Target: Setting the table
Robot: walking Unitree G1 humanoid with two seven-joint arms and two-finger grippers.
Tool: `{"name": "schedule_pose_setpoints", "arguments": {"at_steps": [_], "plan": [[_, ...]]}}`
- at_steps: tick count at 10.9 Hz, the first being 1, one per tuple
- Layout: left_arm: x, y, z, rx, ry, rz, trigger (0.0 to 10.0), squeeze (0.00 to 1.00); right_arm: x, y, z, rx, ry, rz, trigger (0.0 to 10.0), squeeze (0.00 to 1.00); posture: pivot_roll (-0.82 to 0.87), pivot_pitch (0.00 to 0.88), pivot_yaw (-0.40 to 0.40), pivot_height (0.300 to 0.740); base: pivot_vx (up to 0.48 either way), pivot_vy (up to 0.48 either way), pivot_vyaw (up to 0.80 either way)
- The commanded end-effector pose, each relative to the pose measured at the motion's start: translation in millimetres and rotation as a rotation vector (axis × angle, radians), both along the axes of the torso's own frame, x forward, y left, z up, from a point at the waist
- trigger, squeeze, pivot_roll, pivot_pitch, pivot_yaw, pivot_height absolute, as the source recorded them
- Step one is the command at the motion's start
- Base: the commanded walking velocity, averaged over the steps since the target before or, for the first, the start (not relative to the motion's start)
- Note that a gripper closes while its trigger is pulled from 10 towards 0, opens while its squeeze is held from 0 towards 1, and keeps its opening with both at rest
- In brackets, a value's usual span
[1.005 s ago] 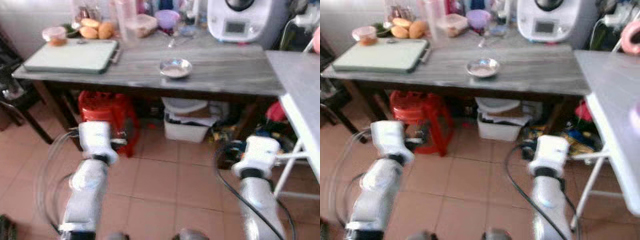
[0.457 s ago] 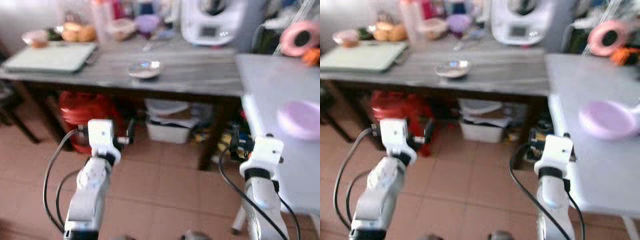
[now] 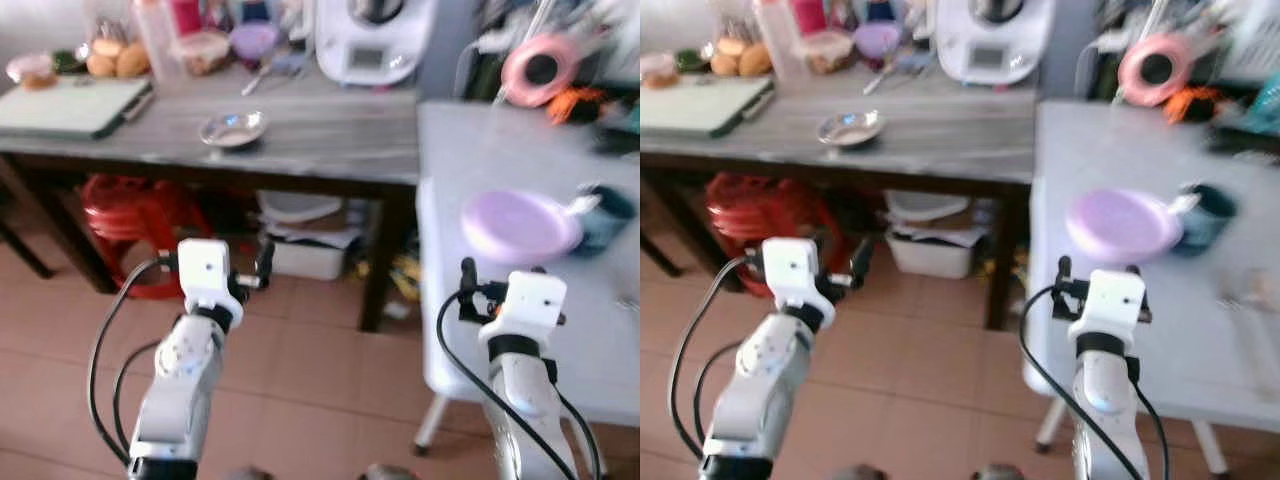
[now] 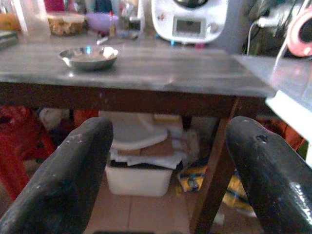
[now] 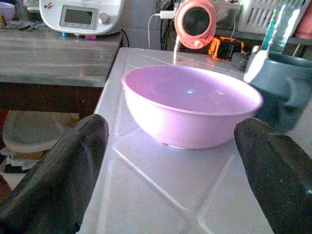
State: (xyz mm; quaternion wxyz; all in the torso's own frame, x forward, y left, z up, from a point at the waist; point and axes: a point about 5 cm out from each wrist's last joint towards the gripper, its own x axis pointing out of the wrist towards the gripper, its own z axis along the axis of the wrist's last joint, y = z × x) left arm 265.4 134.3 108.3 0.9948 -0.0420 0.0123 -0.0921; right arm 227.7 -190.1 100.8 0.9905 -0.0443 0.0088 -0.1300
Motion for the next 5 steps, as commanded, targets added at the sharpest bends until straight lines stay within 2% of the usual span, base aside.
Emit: {"name": "schedule_pose_setpoints", "arguments": {"at_steps": [1, 3, 5], "plan": [[-1.2, 8.7, -1.2, 0.017, 0.008, 0.027, 10.0, 0.0, 1.6, 6.5, 1.9, 0.013, -0.008, 0.019, 10.0, 0.0, -0.06, 0.0, 0.034, 0.74, 0.0, -0.36, 0.0], [-1.5, 8.0, -1.0, 0.02, 0.007, 0.026, 10.0, 0.0, 1.3, 6.2, 2.3, 0.01, -0.011, 0.02, 10.0, 0.0, -0.06, 0.0, 0.034, 0.74, 0.0, -0.328, 0.0], [-1.5, 8.6, 0.9, 0.014, -0.003, 0.047, 10.0, 0.0, 1.8, 7.8, 6.3, -0.006, -0.03, 0.033, 10.0, 0.0, -0.06, 0.0, 0.034, 0.74, 0.0, 0.0, 0.0]]}}
